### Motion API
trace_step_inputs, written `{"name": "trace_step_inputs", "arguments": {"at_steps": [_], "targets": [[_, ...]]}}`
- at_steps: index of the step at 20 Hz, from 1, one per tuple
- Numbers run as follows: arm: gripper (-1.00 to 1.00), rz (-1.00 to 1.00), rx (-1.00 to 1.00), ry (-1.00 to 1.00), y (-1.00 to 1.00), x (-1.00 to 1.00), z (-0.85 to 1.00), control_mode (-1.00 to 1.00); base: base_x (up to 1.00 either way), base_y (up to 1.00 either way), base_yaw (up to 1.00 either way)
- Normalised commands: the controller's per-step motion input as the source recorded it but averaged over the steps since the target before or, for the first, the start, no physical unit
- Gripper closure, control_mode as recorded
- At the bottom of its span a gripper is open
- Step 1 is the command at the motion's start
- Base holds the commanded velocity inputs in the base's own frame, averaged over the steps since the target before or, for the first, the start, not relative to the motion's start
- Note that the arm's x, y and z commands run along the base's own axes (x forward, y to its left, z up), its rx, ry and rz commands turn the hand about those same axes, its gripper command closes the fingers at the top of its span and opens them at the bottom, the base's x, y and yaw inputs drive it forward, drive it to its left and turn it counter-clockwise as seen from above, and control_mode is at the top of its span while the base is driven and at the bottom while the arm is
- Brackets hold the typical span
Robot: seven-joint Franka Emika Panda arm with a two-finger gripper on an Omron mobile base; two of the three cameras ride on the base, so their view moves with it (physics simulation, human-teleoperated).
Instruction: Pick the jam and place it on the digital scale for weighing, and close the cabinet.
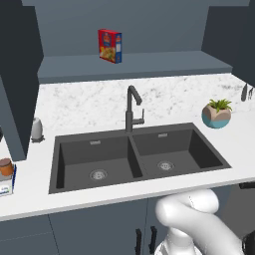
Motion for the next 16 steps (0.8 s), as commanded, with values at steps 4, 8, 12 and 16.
{"name": "trace_step_inputs", "arguments": {"at_steps": [4,8,12,16], "targets": [[-1.00,0.04,0.00,-0.04,-0.34,0.22,-0.06,-1.00,0.00,0.00,0.00],[-1.00,0.14,0.00,-0.12,-0.28,0.22,0.00,-1.00,0.00,0.00,0.00],[-1.00,0.18,0.00,-0.08,-0.28,0.28,-0.06,-1.00,0.00,0.00,0.00],[-1.00,0.18,0.00,-0.08,-0.24,0.33,0.00,-1.00,0.00,0.00,0.00]]}}
